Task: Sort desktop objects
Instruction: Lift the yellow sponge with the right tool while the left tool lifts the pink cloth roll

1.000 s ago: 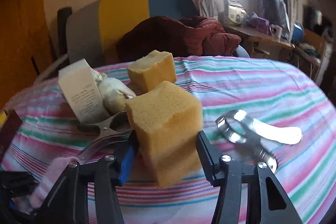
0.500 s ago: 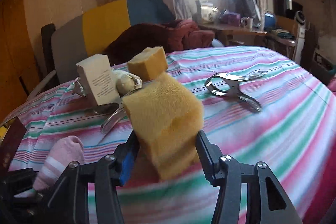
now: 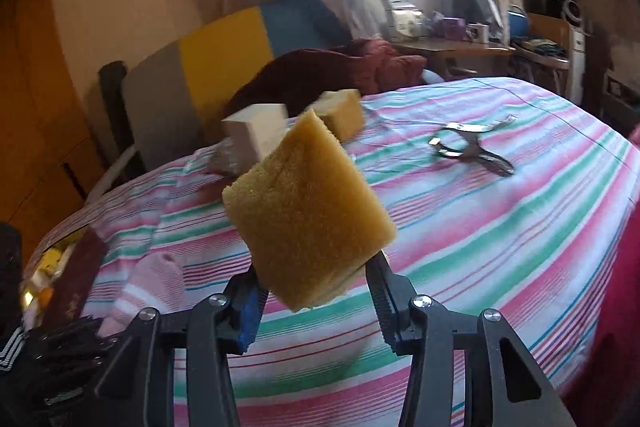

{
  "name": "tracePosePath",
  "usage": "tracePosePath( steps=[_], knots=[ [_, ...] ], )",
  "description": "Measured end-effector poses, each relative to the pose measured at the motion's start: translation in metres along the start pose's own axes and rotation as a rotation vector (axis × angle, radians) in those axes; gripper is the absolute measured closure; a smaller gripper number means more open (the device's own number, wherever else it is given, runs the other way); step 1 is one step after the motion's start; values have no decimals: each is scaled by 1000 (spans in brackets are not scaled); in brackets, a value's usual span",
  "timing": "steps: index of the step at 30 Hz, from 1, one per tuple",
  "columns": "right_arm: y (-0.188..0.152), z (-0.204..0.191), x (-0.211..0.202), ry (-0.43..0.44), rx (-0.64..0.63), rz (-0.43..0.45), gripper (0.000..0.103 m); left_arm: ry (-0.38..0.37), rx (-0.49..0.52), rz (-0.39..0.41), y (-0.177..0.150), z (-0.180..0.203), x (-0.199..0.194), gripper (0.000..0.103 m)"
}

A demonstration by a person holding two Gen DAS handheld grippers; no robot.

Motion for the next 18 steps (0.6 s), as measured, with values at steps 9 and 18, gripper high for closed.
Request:
tracePosePath(
  steps=[9,18],
  knots=[
    [-15,-52,-12,69,-16,-41,55,66,19,70,6,-24,-48,71],
    [-19,-116,-23,163,-41,-53,55,76,-48,100,-1,-65,-89,71]
  ],
)
Point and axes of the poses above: each gripper's, at about its wrist camera, not at the fingertips, and x roughly the way its jaws point, z to its right, y to its top, the point moved 9 cm from there along x, roughly the way its jaws point, and after that the axes turned 1 degree about z, right-handed, at the moved point
